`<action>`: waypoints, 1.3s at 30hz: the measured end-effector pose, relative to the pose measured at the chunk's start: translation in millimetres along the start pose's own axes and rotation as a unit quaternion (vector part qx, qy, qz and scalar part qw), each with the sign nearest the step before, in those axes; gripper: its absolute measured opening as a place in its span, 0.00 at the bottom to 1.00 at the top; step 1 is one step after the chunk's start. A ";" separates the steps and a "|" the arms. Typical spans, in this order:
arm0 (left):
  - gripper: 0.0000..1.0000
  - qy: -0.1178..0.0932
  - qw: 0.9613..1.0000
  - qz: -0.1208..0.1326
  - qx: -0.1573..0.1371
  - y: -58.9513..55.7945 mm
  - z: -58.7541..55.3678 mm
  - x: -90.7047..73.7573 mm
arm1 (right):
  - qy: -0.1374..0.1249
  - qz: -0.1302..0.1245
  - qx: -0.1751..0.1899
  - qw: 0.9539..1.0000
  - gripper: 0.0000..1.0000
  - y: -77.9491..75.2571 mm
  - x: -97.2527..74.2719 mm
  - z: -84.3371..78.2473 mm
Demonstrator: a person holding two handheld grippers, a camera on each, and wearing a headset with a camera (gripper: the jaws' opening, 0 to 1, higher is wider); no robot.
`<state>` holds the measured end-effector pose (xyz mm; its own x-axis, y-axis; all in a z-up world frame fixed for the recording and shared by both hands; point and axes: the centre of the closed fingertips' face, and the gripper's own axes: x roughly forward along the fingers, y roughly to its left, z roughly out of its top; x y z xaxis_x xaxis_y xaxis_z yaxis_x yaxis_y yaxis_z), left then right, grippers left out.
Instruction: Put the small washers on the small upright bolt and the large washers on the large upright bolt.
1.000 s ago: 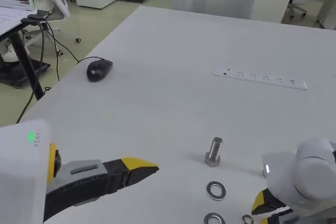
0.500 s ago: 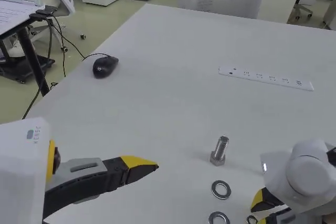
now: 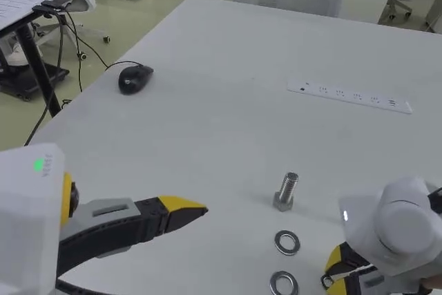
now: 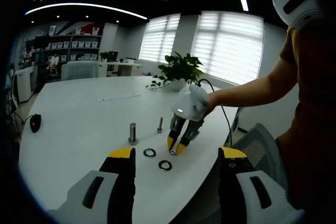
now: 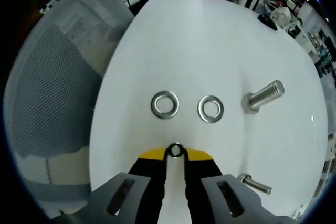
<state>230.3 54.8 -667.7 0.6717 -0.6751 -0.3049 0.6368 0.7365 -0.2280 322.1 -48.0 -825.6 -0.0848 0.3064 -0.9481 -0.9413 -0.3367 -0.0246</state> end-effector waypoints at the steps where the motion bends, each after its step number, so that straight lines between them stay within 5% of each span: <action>1: 0.63 0.001 1.000 0.000 0.000 -0.2 -0.5 0.2 | 0.000 0.000 -0.002 1.000 0.13 0.1 0.0 0.1; 14: 0.63 0.006 1.000 -0.003 0.003 -0.9 -0.3 3.2 | 0.009 0.004 0.010 1.000 0.12 -3.5 -12.5 -6.7; 27: 0.63 0.014 1.000 -0.014 0.003 -2.5 -1.4 13.9 | 0.024 -0.046 0.025 0.998 0.12 -38.3 -58.4 -33.8; 39: 0.63 0.018 1.000 -0.015 0.003 0.2 -1.7 19.3 | 0.033 -0.076 0.029 0.996 0.12 -67.7 -83.4 -44.7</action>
<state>242.8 42.0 -675.2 0.6384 -0.6943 -0.3322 0.6586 0.7161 -0.2309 407.5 -90.5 -759.0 0.0804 0.2892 -0.9539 -0.9590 -0.2386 -0.1532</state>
